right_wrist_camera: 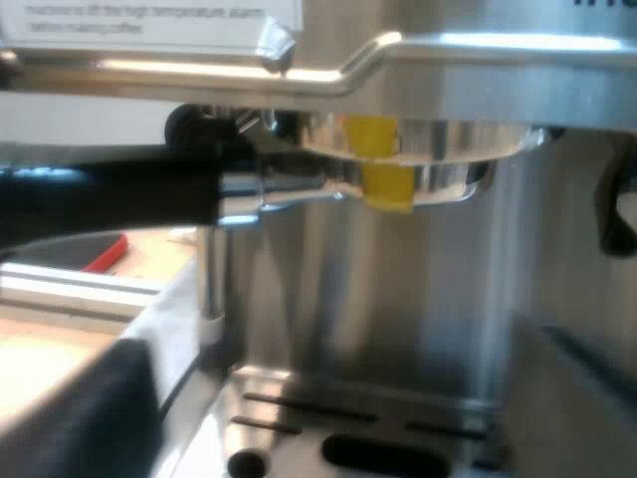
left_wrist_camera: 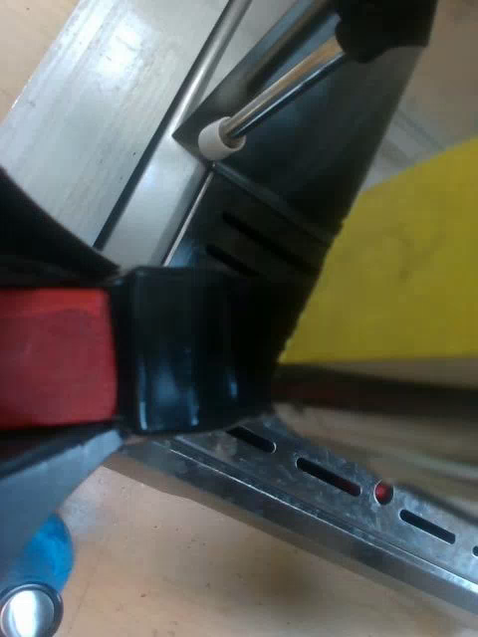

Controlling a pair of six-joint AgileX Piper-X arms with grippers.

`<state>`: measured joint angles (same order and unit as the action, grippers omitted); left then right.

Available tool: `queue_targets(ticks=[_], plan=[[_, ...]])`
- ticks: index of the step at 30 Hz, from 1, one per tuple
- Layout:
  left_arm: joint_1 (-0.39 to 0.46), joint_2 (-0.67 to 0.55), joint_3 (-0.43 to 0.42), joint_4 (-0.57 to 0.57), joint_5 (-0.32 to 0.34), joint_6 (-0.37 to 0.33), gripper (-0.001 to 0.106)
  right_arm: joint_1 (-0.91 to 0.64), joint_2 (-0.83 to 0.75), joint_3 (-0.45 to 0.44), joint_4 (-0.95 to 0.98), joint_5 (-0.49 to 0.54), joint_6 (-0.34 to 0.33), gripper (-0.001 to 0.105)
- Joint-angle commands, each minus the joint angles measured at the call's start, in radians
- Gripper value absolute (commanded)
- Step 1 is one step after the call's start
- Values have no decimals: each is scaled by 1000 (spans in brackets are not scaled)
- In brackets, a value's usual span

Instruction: Put the handle in the coffee machine

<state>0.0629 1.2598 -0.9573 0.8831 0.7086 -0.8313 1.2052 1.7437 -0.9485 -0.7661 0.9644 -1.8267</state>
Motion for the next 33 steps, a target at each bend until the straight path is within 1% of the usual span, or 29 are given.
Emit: queue_targets(ticks=[1,2,3,5,8,12,19,22,27,29,30,33], plan=[[-1,-22,-29,-25,117,-6,0,-44,1,-3,-7,-41,-11,50],[-1,-22,-29,-25,117,-6,0,-58,1,-3,-1,-80,-11,50],[-1,-22,-29,-25,117,-6,0,-76,1,-3,16,-142,-11,50],[-1,-22,-29,-25,117,-6,0,-99,1,-3,49,-207,-11,50],[-1,-22,-29,-28,117,-6,0,-135,16,-3,56,-240,-10,50],[-1,-22,-29,-28,125,-6,0,-172,65,-3,0,-240,-10,50],[-1,-22,-29,-26,130,-6,0,-193,142,-12,-93,-236,-10,50],[-1,-22,-29,-22,133,-6,0,-193,176,-46,-124,-236,-10,50],[-1,-22,-29,-21,136,-6,0,-200,237,-139,-124,-182,-10,50],[-1,-22,-29,-21,136,-6,0,-200,239,-142,-124,-182,-10,50],[-1,-22,-29,-21,136,-6,0,-205,251,-164,-124,-182,-10,50],[-1,-22,-29,-21,136,-6,0,-219,253,-192,-134,-156,-16,49]])
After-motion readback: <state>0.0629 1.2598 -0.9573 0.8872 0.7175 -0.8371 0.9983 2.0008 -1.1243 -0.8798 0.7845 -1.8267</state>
